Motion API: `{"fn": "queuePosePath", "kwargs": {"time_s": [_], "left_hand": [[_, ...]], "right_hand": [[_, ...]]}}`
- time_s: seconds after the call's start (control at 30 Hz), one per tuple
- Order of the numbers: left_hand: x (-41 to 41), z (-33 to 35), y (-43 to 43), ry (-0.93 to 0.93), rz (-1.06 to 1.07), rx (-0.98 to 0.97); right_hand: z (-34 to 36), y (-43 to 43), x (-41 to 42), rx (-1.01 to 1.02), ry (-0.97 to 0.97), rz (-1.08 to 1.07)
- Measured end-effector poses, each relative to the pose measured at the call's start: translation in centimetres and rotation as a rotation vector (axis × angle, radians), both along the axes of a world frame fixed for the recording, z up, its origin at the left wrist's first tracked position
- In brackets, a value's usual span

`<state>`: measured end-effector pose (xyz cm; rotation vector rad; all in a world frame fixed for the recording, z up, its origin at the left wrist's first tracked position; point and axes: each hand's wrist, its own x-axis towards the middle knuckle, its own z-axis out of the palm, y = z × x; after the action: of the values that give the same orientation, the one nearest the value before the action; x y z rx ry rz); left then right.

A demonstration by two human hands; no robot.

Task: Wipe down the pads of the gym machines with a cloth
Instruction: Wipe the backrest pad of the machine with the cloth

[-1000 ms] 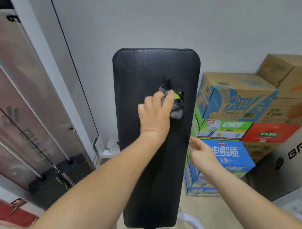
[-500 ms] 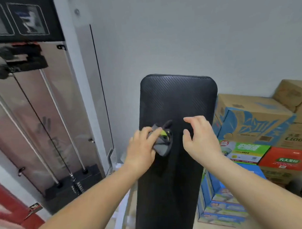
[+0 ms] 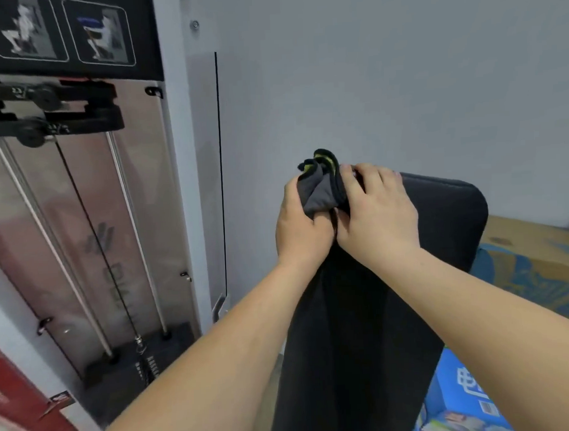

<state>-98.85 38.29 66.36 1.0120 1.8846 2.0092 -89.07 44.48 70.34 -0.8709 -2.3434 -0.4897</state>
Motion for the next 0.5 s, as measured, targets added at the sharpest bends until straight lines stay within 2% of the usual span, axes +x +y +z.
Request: {"fn": "queuePosePath", "kwargs": {"time_s": [0.1,0.17,0.33,0.4,0.5], "left_hand": [[0.4,-3.5,-1.4,-0.055,-0.022,0.012],[1.2,-7.3,-2.8,-0.111,-0.043,-0.061],[2.3,-16.2,-7.8,-0.419,-0.042,-0.32],[1.6,-15.6,-7.9,-0.496,-0.035,-0.435],[-0.6,-9.6,-5.4,-0.447,-0.102,-0.373]], "right_hand": [[-0.1,-0.1,0.1,0.005,-0.032,-0.025],[-0.1,-0.5,-0.1,-0.009,-0.043,-0.044],[0.2,-1.6,-0.3,-0.036,-0.112,-0.103],[0.3,-2.0,-0.2,-0.028,-0.128,-0.118],[0.5,-2.2,-0.4,-0.022,-0.124,-0.133]]}}
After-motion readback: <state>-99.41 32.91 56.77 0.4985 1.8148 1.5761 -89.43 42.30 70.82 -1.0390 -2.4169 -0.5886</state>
